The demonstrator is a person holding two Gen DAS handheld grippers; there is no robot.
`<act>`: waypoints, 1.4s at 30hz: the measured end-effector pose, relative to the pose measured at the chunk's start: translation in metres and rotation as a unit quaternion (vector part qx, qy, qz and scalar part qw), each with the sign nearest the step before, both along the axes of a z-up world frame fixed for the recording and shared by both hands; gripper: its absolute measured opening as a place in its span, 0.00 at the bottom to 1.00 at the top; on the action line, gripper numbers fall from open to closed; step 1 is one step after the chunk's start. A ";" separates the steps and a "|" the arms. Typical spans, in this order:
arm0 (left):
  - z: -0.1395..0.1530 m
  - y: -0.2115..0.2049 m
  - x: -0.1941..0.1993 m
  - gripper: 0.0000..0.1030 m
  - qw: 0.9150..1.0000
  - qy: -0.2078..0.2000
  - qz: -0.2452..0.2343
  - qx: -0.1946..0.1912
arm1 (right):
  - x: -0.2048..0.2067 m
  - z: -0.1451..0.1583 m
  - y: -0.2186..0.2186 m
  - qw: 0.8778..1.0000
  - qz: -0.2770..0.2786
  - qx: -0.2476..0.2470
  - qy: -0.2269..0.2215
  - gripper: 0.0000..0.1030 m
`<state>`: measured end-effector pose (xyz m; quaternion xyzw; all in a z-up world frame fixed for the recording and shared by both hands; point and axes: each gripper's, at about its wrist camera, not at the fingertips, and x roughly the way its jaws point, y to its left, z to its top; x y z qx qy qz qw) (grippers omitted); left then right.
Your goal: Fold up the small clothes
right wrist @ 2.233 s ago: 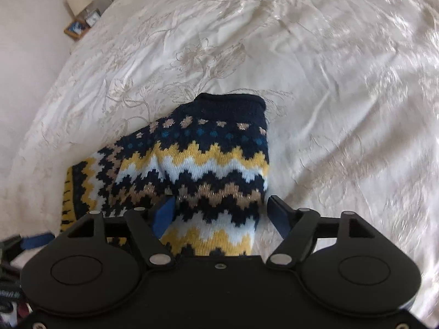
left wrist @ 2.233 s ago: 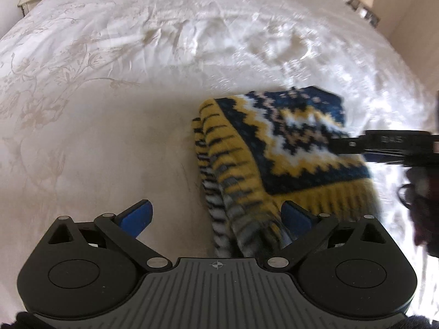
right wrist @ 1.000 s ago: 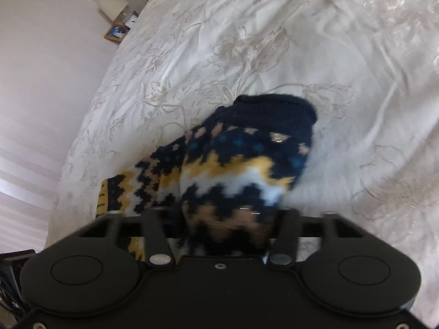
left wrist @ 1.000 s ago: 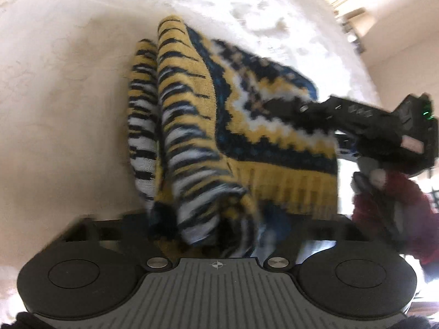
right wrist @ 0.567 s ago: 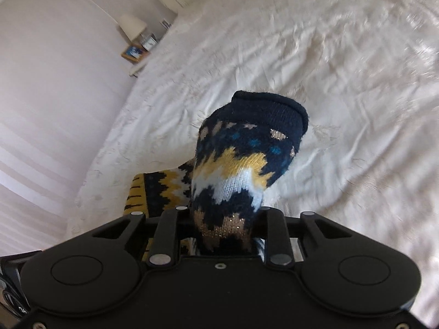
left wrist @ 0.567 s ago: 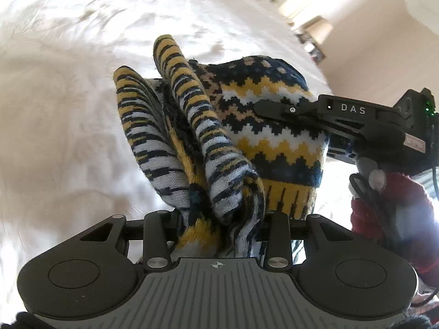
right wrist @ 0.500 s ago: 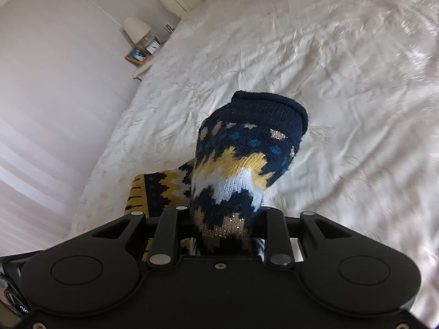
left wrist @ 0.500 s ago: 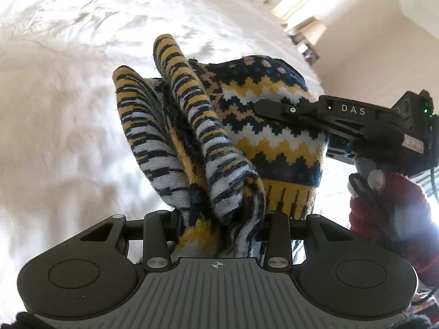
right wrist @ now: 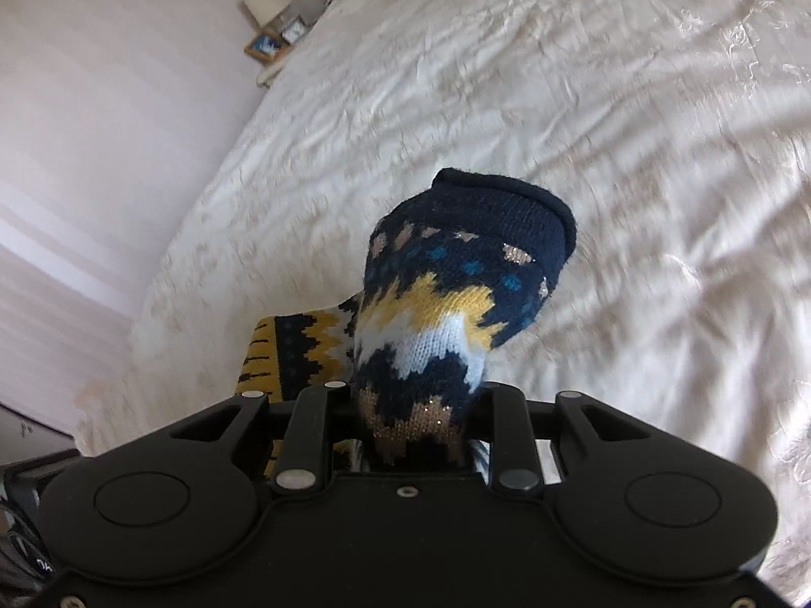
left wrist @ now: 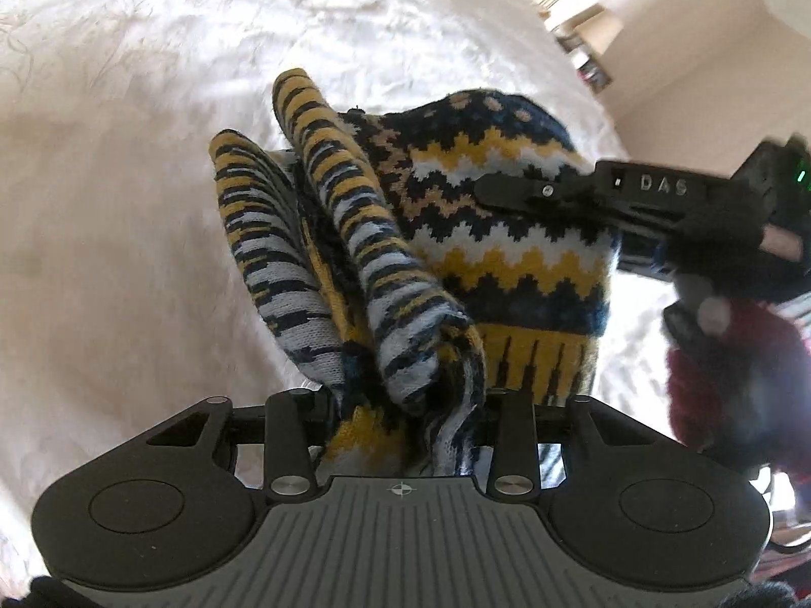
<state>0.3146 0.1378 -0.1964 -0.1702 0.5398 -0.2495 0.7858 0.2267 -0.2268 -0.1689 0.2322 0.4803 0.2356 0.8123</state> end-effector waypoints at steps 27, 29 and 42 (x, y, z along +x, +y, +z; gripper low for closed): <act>0.032 -0.026 0.058 0.67 0.981 -0.117 -0.005 0.157 | -0.031 -0.019 -0.022 0.990 -0.017 -0.132 -0.046 0.15; 0.011 -0.031 0.064 0.67 0.981 -0.088 -0.020 0.174 | -0.021 -0.036 -0.018 0.988 -0.020 -0.154 -0.011 0.15; -0.017 -0.026 0.069 0.80 0.978 -0.060 -0.079 0.184 | -0.050 -0.018 -0.009 0.981 -0.062 -0.182 -0.027 0.75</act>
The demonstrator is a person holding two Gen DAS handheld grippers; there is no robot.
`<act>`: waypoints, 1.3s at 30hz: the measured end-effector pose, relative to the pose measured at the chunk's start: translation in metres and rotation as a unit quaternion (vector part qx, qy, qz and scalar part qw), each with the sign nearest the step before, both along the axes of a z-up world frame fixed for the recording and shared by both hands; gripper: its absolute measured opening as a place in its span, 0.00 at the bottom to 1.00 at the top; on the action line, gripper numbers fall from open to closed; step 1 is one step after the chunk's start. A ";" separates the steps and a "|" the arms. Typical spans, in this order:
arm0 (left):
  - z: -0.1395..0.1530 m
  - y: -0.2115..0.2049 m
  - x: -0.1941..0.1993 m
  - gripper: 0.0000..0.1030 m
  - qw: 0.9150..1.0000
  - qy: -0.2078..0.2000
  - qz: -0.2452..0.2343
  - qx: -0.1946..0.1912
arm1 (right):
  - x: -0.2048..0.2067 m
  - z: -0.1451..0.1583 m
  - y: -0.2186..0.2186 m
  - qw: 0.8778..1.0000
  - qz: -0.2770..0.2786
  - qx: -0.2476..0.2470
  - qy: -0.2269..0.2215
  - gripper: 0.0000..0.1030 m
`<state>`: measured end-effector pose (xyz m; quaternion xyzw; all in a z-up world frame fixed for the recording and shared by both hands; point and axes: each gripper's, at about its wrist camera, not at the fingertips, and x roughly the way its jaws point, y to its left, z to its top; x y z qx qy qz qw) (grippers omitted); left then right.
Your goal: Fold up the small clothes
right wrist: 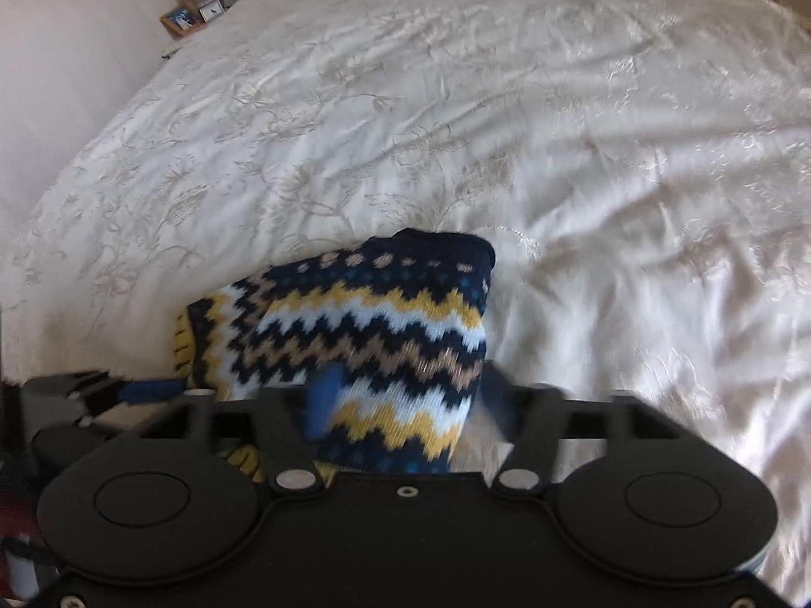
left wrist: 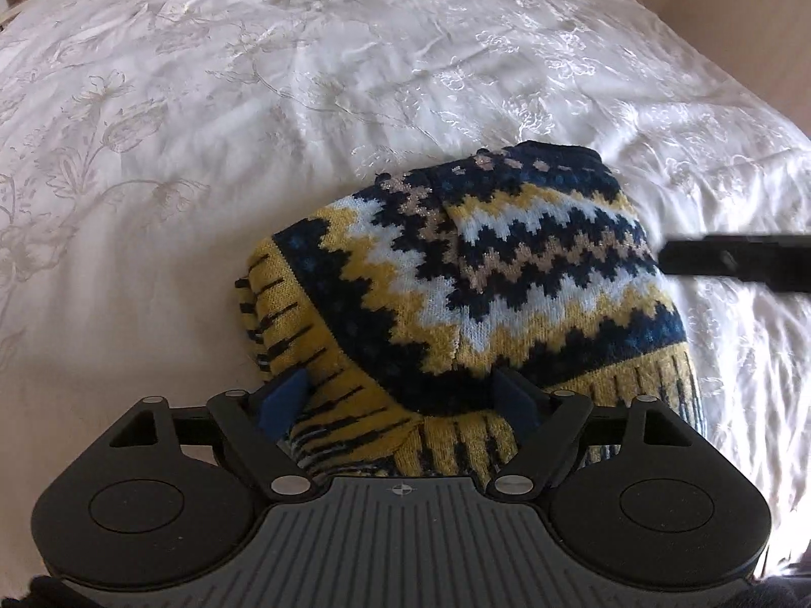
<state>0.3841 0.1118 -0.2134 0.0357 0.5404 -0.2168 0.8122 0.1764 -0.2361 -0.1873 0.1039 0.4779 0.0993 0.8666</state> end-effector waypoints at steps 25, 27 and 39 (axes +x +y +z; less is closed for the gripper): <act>-0.017 -0.015 0.001 0.99 1.000 -0.002 0.008 0.008 | -0.039 -0.038 0.009 0.996 -0.050 -0.037 0.061 1.00; -0.014 -0.013 0.003 0.99 1.000 0.004 0.013 0.000 | -0.044 -0.030 0.007 0.996 -0.056 -0.047 0.053 1.00; 0.073 -0.010 -0.035 0.99 0.997 -0.059 0.044 0.025 | -0.077 0.039 -0.005 0.995 -0.090 -0.041 -0.033 1.00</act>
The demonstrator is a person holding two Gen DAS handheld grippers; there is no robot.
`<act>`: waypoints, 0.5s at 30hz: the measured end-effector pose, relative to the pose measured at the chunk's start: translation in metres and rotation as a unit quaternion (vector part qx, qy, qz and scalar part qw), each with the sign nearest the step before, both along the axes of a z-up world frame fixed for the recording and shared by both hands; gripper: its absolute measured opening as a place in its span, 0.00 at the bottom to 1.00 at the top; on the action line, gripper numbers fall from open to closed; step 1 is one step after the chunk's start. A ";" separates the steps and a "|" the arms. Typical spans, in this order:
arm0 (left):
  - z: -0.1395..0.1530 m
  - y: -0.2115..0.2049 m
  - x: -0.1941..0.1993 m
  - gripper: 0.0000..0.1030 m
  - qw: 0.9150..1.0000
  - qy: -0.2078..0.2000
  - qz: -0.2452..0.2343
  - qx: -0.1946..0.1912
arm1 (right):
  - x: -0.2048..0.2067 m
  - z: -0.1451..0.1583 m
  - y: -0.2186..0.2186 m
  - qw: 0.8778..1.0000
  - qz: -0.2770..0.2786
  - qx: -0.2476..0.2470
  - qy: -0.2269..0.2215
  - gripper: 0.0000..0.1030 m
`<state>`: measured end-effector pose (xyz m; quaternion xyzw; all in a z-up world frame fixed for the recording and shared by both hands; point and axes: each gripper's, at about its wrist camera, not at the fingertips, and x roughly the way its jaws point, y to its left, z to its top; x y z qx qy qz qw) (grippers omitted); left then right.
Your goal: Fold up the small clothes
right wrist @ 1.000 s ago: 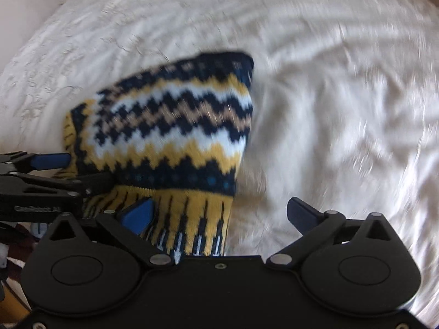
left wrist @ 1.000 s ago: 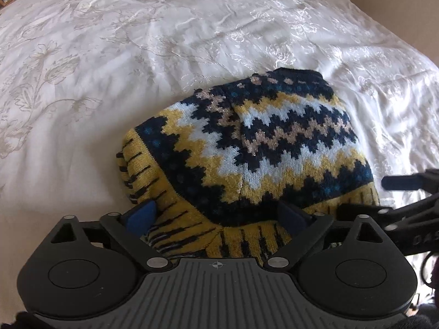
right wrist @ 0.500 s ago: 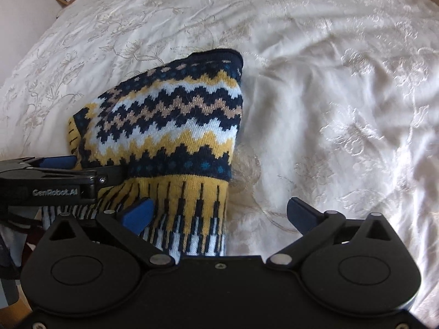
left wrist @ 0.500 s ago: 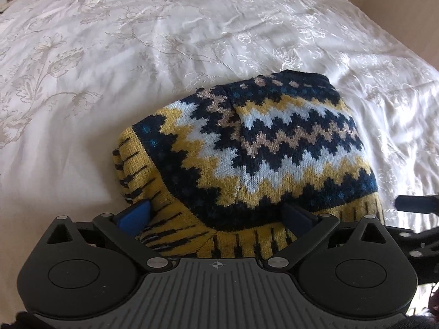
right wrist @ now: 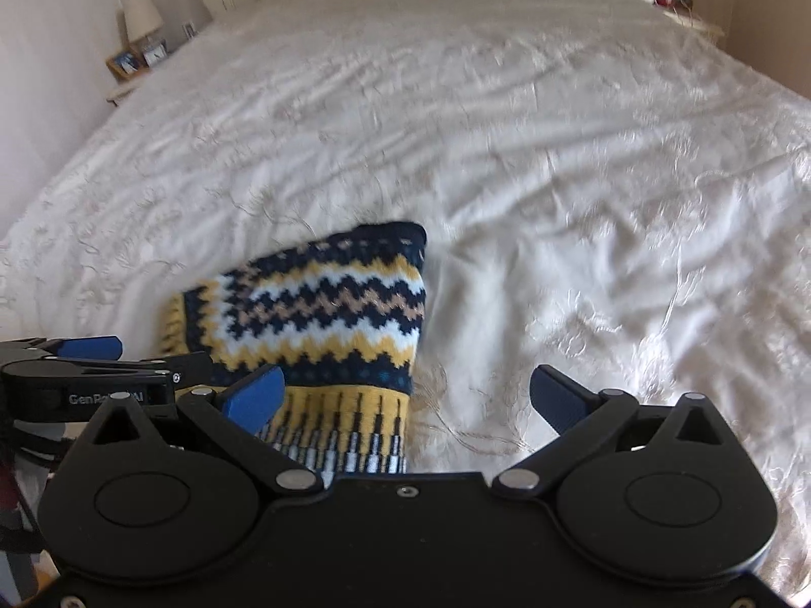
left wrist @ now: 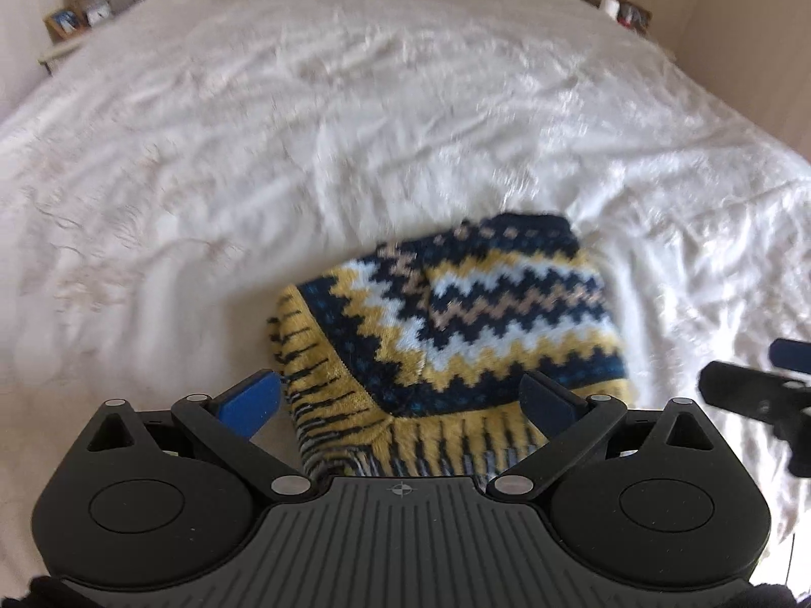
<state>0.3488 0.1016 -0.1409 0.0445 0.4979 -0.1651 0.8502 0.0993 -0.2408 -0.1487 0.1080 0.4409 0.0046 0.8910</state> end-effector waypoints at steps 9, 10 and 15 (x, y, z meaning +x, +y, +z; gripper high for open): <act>0.051 0.002 -0.049 0.99 0.999 -0.034 0.037 0.015 | -0.039 0.030 0.003 1.000 0.017 0.006 -0.021 1.00; 0.054 0.004 -0.055 0.99 0.998 -0.035 0.042 0.013 | -0.042 0.031 0.002 1.000 0.017 0.007 -0.024 1.00; 0.067 0.010 -0.081 0.99 0.997 -0.050 0.056 0.016 | -0.062 0.040 -0.002 0.999 0.018 0.015 -0.040 1.00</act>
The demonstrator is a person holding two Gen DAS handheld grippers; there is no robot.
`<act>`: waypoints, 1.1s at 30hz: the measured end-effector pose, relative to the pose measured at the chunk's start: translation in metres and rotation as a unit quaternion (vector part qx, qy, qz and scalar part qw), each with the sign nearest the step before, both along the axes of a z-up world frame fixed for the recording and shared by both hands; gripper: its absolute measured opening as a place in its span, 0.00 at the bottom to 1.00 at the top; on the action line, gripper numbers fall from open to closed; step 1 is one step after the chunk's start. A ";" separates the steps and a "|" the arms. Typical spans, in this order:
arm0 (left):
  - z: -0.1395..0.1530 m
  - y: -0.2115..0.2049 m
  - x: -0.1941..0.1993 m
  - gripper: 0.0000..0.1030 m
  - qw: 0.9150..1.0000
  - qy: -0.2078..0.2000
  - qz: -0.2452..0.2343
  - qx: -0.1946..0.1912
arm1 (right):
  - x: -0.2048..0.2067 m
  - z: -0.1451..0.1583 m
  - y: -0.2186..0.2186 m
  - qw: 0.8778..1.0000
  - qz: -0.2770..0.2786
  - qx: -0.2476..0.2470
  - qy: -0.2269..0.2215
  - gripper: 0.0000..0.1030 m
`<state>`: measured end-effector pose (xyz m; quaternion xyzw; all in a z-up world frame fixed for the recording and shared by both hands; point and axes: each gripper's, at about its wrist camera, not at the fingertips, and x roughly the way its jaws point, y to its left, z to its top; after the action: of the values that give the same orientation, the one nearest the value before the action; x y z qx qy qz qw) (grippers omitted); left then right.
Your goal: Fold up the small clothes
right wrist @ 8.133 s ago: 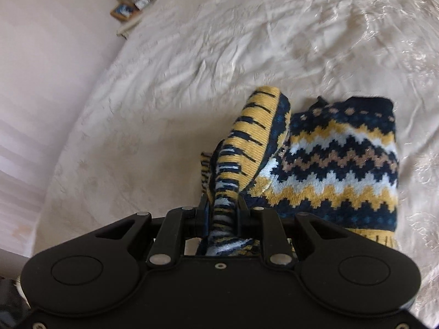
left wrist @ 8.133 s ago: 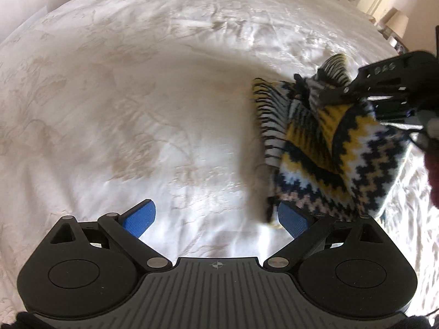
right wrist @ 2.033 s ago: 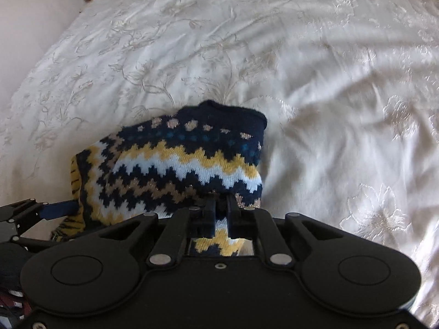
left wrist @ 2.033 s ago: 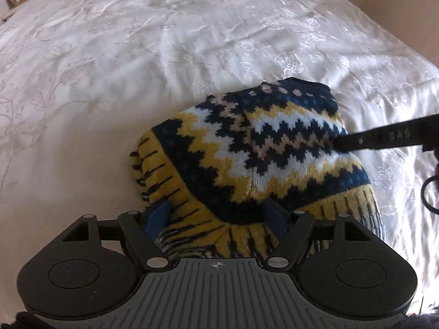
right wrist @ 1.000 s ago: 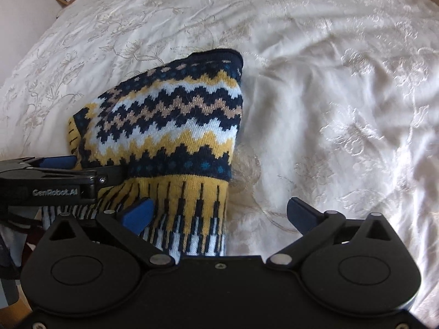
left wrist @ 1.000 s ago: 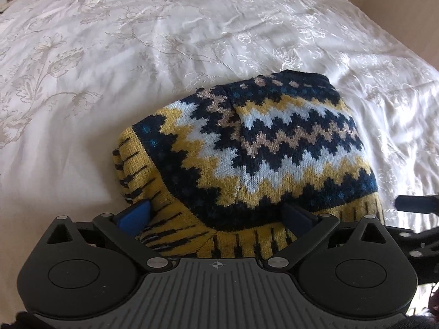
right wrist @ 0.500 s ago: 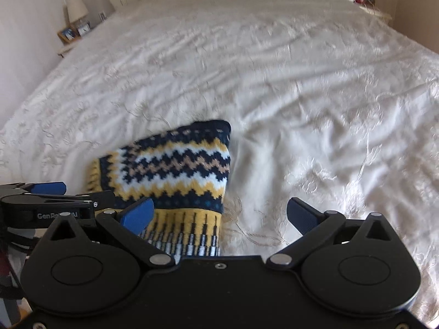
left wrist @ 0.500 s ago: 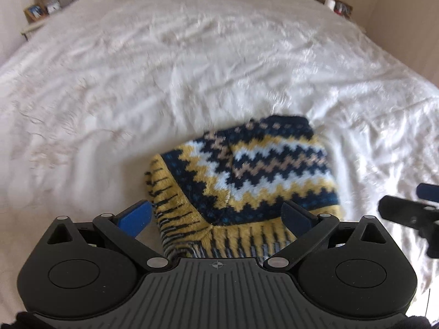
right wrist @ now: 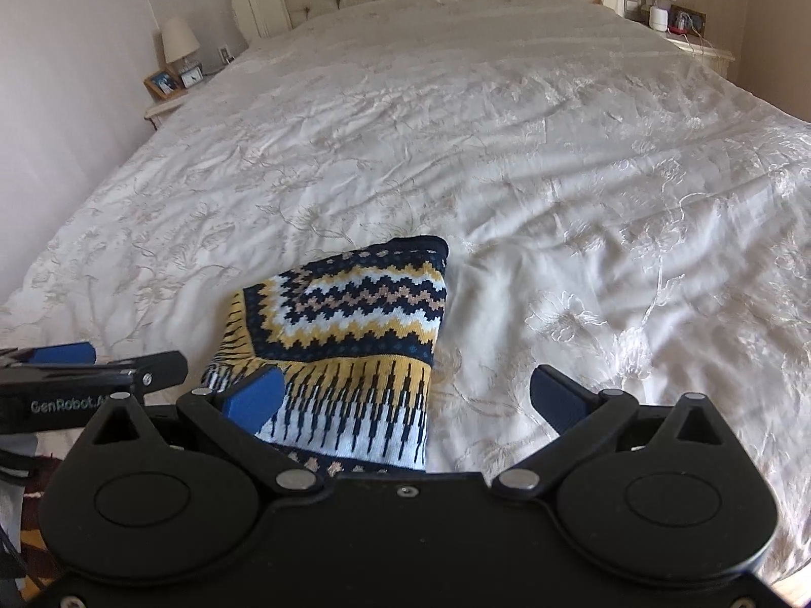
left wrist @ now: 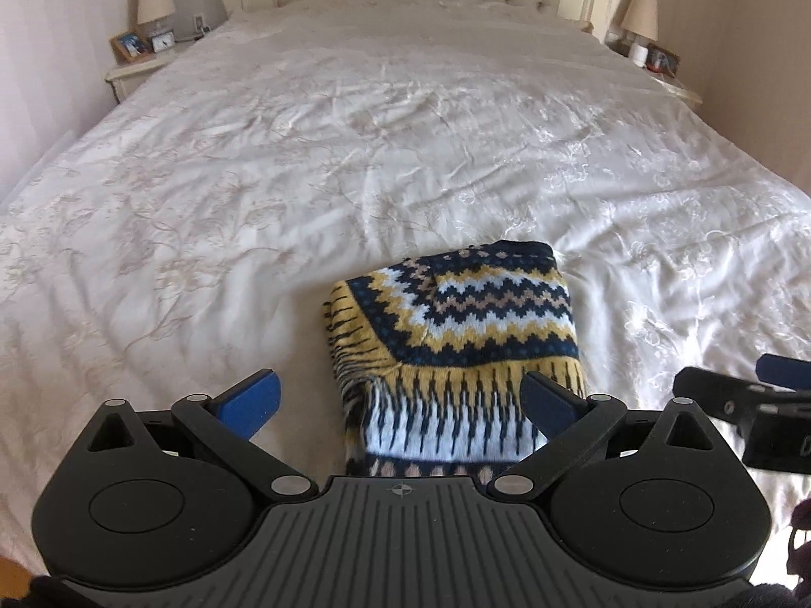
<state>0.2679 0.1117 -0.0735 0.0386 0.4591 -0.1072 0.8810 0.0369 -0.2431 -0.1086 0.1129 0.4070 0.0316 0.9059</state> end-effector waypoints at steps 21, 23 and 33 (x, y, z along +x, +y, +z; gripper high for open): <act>0.021 -0.011 -0.058 0.99 0.999 -0.028 0.017 -0.005 | -0.057 0.021 -0.014 0.999 0.011 0.009 -0.042 1.00; 0.022 -0.013 -0.061 0.99 0.999 -0.029 0.019 -0.007 | -0.060 0.022 -0.016 0.999 0.011 0.008 -0.044 1.00; 0.027 -0.017 -0.070 0.99 0.999 -0.023 0.019 -0.017 | -0.067 0.025 -0.016 0.998 0.013 0.004 -0.056 1.00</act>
<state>0.1983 0.0949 -0.0466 0.0173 0.4371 -0.0971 0.8940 -0.0305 -0.2587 -0.0834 0.1089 0.3570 0.0511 0.9263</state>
